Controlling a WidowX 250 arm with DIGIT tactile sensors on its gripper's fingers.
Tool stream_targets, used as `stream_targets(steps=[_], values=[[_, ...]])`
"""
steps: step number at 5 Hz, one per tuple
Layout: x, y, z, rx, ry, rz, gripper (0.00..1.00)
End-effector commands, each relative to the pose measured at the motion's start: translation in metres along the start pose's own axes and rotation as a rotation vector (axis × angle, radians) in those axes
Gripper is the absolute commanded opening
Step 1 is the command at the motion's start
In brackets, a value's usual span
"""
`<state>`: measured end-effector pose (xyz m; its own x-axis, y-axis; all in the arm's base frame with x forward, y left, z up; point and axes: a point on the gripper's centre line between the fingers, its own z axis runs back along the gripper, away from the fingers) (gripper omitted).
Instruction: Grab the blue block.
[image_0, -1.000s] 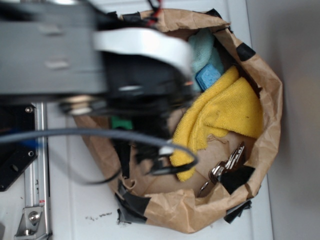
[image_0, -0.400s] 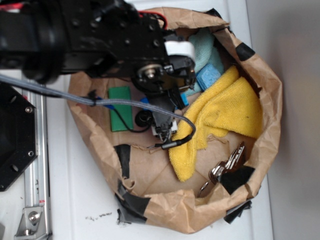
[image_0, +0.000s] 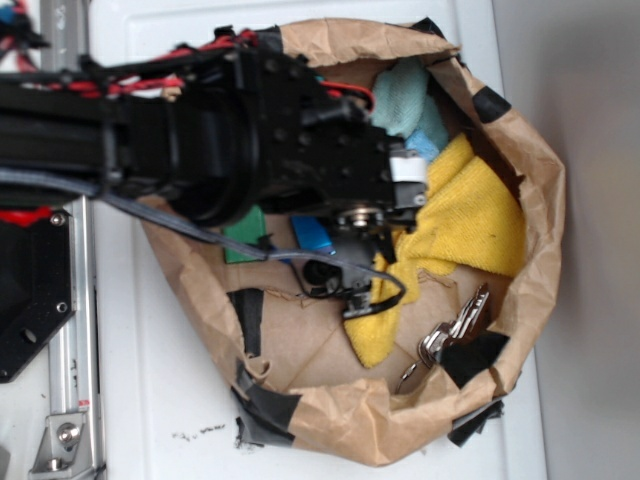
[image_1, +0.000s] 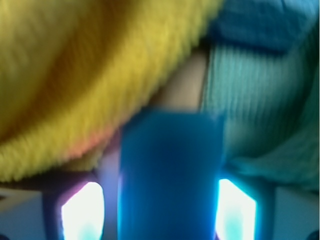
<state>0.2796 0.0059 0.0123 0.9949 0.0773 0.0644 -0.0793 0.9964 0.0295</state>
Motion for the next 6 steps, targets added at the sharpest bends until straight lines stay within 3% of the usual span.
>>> stream_targets(steps=[1, 3, 4, 6], values=[[0.0, 0.004, 0.028, -0.016, -0.045, -0.02, 0.0], [0.003, 0.012, 0.127, -0.138, -0.14, -0.051, 0.0], [0.005, 0.009, 0.176, -0.149, -0.116, -0.075, 0.0], [-0.003, -0.011, 0.18, -0.093, -0.067, -0.141, 0.0]])
